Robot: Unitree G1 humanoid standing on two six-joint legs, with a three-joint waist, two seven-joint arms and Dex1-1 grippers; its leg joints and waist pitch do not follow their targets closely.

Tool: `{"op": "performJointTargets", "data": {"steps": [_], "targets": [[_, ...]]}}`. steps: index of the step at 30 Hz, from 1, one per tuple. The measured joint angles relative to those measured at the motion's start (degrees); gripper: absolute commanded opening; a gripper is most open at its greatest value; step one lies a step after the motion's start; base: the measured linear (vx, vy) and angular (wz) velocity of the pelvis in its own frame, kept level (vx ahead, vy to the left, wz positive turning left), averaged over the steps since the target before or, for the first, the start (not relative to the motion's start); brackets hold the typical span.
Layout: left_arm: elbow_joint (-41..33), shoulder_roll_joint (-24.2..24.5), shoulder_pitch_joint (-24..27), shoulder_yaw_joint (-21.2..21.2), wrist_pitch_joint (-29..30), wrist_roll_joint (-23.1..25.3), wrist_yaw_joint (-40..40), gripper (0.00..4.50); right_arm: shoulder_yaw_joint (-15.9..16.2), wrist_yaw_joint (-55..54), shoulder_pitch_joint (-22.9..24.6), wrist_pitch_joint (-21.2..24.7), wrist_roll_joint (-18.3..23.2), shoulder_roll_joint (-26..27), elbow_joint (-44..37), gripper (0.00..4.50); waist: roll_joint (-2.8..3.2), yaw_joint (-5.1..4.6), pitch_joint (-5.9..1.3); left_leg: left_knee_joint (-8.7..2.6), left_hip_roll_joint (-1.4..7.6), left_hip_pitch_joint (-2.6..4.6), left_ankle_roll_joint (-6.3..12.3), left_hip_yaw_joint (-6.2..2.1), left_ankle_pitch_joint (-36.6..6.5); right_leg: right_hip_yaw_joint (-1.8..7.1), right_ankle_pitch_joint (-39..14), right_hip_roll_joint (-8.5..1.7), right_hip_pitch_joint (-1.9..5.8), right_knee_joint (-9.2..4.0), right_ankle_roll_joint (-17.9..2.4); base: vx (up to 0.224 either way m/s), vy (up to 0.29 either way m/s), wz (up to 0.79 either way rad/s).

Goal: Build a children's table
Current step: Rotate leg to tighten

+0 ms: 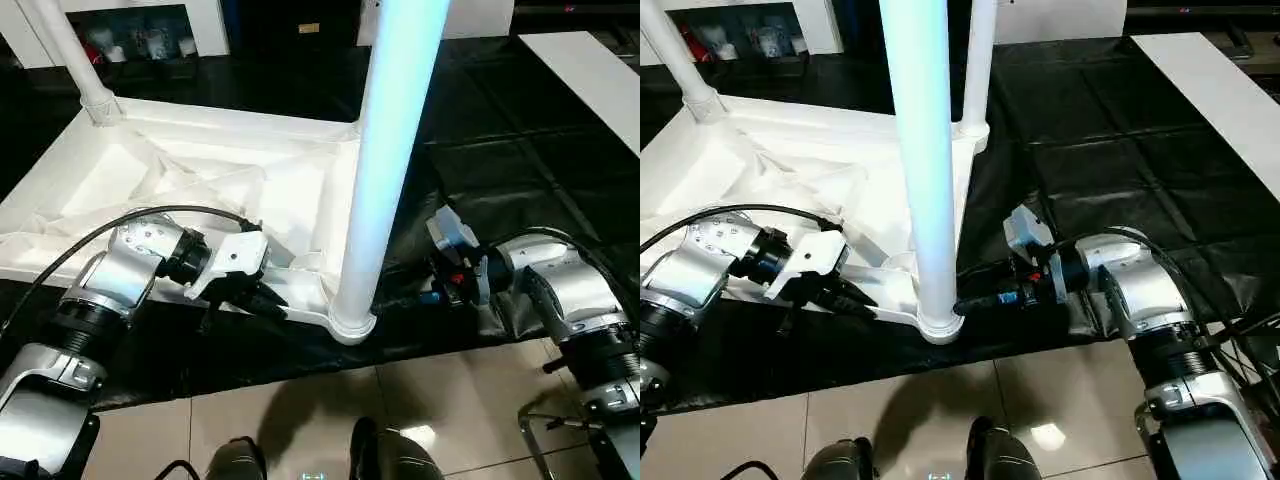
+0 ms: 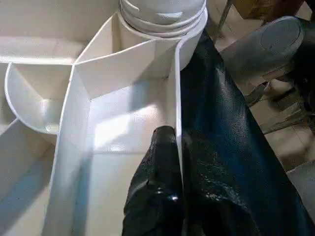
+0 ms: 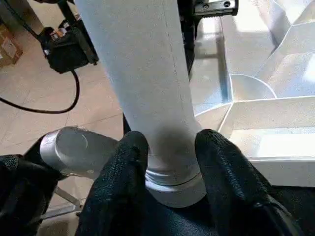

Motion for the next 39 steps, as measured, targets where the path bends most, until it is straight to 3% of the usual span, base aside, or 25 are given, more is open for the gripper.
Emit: {"op": "performJointTargets", "data": {"steps": [11, 17, 21, 27, 34, 39], "targets": [[0.05, 0.11, 0.01, 0.09, -0.01, 0.04, -0.05, 0.00, -0.52, -1.70, 0.01, 0.12, -0.20, 0.71, 0.83, 2.88, -0.02, -0.03, 0.01, -0.01, 0.02, 0.01, -0.03, 0.00, 0.02, -0.01, 0.01, 0.01, 0.00, 0.01, -0.02, 0.000, 0.000, 0.00], [0.04, -0.28, 0.00, 0.10, -0.03, 0.03, 0.15, 0.00, 0.12, -1.03, 0.42, 0.40, -0.01, 1.53, -1.30, 2.88, -0.03, -0.02, 0.01, -0.02, 0.03, 0.01, -0.03, 0.00, 0.02, -0.01, 0.01, 0.02, 0.00, 0.01, -0.02, 0.000, 0.000, 0.00], [-0.25, -1.49, -0.24, -0.23, -0.64, -0.01, 0.40, 0.00, 2.11, 0.54, 0.97, 1.40, 0.99, 1.85, -4.40, 2.88, -0.05, 1.10, 0.00, 0.07, -0.02, -0.05, -0.07, 0.01, -0.01, -0.02, -0.01, -0.10, -0.01, -0.03, 0.02, 0.000, 0.000, 0.00], [-0.30, -1.43, -0.23, -0.38, -0.82, -0.02, 0.39, 0.00, 1.92, 0.42, 1.67, 2.24, 1.87, 1.13, -5.67, 2.88, -0.13, 1.28, -0.04, 0.18, 0.00, -0.11, -0.20, 0.07, -0.09, 0.02, -0.01, -0.11, -0.01, 0.01, 0.02, 0.000, 0.000, 0.00], [-0.30, -1.56, -0.24, -0.48, -1.09, -0.03, 0.37, 0.00, 1.97, 0.17, 1.67, 1.84, 1.65, 0.91, -5.68, 2.29, -0.14, 1.46, -0.05, 0.20, 0.00, -0.13, -0.20, 0.06, -0.09, 0.03, -0.02, -0.11, 0.00, 0.02, 0.02, 0.000, 0.000, 0.00], [-0.30, -1.67, -0.26, -0.66, -1.13, -0.05, 0.48, 0.00, 2.10, -0.04, 1.65, 1.04, 1.52, 0.52, -5.97, 2.12, -0.14, 1.57, -0.05, 0.21, 0.00, -0.12, -0.20, 0.06, -0.09, 0.03, -0.01, -0.11, 0.00, 0.02, 0.01, 0.000, 0.000, 0.00]]}}
